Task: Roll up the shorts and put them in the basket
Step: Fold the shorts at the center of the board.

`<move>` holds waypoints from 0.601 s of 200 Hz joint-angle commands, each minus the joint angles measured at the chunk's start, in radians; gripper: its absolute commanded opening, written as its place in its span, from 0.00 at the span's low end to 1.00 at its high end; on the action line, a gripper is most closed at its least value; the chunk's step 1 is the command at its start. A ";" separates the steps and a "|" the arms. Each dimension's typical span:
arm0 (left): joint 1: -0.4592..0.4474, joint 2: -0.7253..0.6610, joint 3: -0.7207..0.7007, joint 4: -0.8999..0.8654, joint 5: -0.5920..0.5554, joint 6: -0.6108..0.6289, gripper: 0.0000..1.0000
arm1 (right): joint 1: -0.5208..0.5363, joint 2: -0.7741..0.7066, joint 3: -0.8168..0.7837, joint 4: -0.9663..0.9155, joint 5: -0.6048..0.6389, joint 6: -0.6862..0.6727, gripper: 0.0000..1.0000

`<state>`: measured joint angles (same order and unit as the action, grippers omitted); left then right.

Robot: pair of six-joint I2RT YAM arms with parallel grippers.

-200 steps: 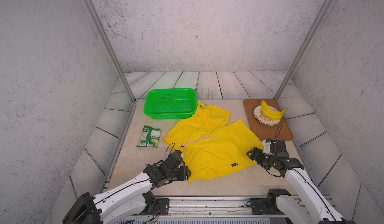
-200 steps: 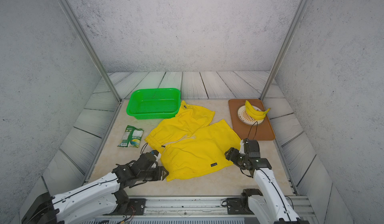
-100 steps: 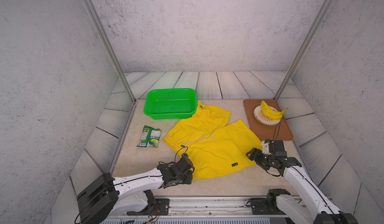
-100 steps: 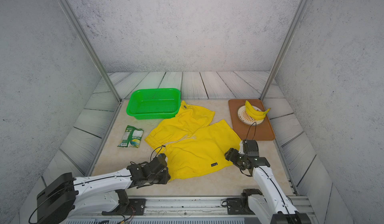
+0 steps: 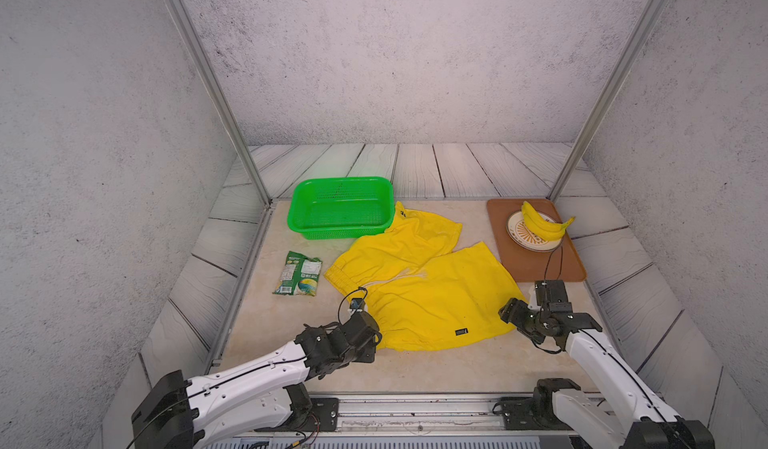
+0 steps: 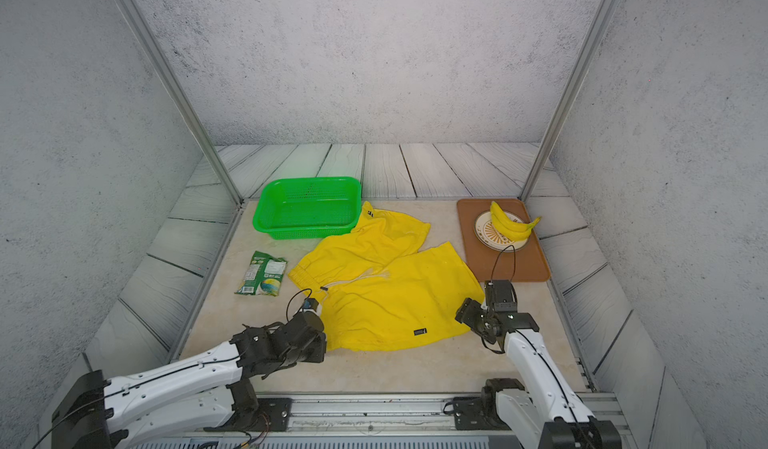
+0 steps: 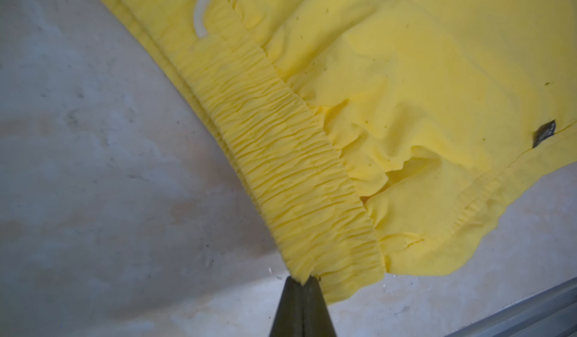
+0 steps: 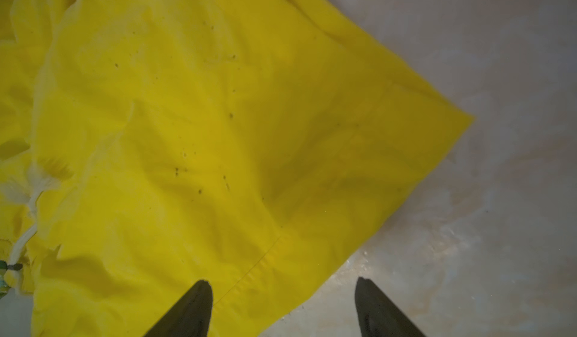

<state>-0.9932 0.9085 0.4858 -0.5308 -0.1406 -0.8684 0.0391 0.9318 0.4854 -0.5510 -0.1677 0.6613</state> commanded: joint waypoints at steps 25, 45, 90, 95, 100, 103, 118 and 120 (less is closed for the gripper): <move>0.001 -0.050 -0.022 -0.103 -0.093 -0.004 0.00 | 0.001 0.061 0.040 -0.061 0.163 0.063 0.76; 0.001 -0.040 -0.028 -0.090 -0.066 -0.003 0.00 | 0.001 0.103 0.056 -0.070 0.182 0.070 0.74; 0.001 0.023 -0.047 -0.011 0.017 -0.001 0.33 | -0.001 0.206 0.088 -0.034 0.210 0.087 0.68; 0.001 0.030 -0.048 -0.006 0.021 -0.001 0.34 | 0.000 0.218 0.091 -0.028 0.215 0.088 0.68; 0.001 0.039 -0.052 -0.001 0.026 -0.004 0.36 | -0.001 0.230 0.096 -0.025 0.218 0.090 0.66; 0.000 0.044 -0.052 0.001 0.029 -0.003 0.37 | -0.001 0.236 0.099 -0.022 0.219 0.092 0.66; 0.000 0.068 -0.053 0.006 0.044 -0.006 0.41 | 0.000 0.264 0.113 -0.017 0.224 0.095 0.65; 0.001 0.071 -0.054 0.006 0.045 -0.008 0.41 | 0.000 0.267 0.114 -0.015 0.225 0.095 0.65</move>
<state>-0.9932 0.9527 0.4461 -0.5438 -0.1261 -0.8715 0.0387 1.1656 0.5644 -0.5781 0.0162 0.7364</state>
